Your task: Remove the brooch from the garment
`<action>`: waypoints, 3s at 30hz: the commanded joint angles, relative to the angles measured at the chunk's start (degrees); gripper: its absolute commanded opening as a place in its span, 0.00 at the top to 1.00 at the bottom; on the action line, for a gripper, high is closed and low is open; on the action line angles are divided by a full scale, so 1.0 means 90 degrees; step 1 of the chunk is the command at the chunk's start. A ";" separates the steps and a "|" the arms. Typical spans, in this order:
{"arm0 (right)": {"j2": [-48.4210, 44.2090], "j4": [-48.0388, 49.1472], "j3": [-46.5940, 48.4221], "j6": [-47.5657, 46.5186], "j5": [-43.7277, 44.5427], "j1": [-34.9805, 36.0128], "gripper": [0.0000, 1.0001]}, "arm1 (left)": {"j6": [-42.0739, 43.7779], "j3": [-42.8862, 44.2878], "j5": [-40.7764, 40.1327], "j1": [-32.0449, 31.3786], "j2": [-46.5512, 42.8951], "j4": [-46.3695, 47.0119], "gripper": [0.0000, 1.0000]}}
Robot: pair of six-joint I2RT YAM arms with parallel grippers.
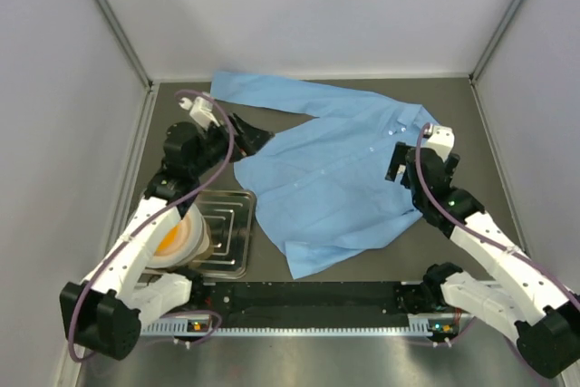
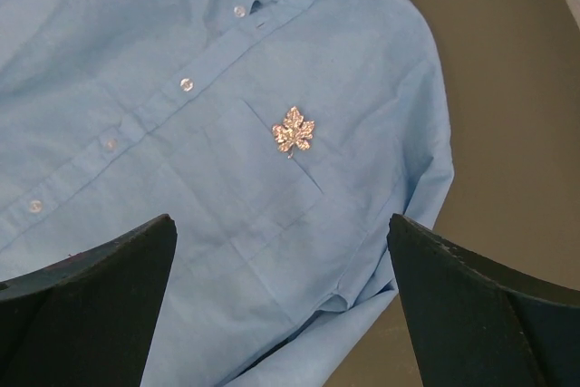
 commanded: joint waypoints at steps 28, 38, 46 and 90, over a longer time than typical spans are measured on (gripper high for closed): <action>0.1953 0.1752 -0.0485 0.0811 -0.5613 -0.4382 0.34 | 0.1476 0.7203 -0.0208 -0.3967 0.8952 -0.0480 0.59; 0.2813 0.2250 -0.0260 0.0899 -0.5730 -0.4392 0.53 | 0.0996 0.8045 -0.0588 -0.3957 0.9832 0.0242 0.75; 0.3477 0.2768 -0.0065 0.1211 -0.5925 -0.4392 0.58 | 0.0831 0.8328 -0.0589 -0.3938 1.0213 0.0389 0.74; 0.4835 0.3989 0.0140 0.1749 -0.7019 -0.4392 0.67 | 0.1807 0.8183 -0.0413 -0.3821 0.9716 -0.0471 0.53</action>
